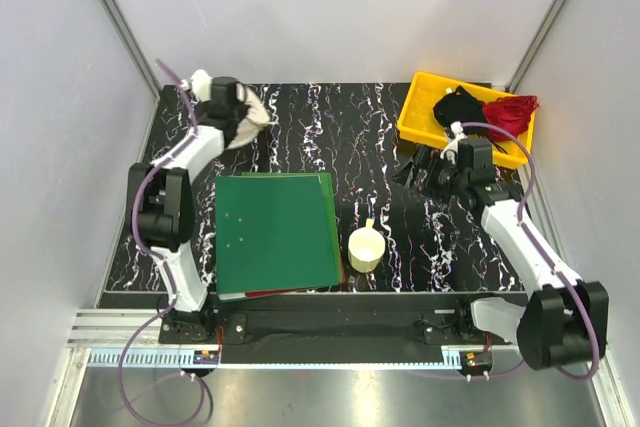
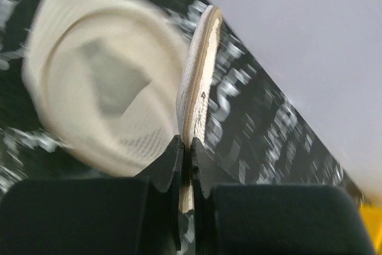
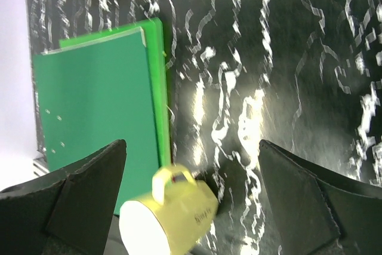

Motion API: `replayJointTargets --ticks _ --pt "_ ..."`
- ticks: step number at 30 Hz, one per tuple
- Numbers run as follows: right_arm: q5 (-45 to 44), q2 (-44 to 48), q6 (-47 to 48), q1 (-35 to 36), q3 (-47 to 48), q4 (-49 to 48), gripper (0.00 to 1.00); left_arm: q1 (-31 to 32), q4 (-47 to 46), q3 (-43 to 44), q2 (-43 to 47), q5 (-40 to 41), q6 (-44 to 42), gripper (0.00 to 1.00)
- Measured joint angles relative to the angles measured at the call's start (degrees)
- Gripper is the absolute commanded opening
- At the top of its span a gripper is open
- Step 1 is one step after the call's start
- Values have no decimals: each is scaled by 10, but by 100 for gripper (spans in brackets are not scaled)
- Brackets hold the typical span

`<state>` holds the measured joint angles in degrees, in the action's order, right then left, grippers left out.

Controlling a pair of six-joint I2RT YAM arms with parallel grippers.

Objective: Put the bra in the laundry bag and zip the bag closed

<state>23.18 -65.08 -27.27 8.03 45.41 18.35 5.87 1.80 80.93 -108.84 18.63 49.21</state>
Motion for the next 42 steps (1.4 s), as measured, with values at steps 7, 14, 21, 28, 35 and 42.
replayJointTargets --ticks 7,14,21,28,35,42 --pt "3 -89 -1 1 104 -9 100 147 23 0 15 112 -96 0" --pt "-24 -120 -21 1 156 -23 100 323 -104 25 -58 243 -438 49" --pt "-63 -122 -39 0 157 -22 100 385 -134 19 -55 157 -594 88" --pt "-64 -166 -36 -1 164 -33 100 313 -46 8 54 23 -525 83" --pt "-15 -291 -23 5 237 -57 100 159 82 41 102 -55 -362 67" --pt "-106 -327 -26 2 318 -24 100 66 142 -27 92 -108 -250 69"
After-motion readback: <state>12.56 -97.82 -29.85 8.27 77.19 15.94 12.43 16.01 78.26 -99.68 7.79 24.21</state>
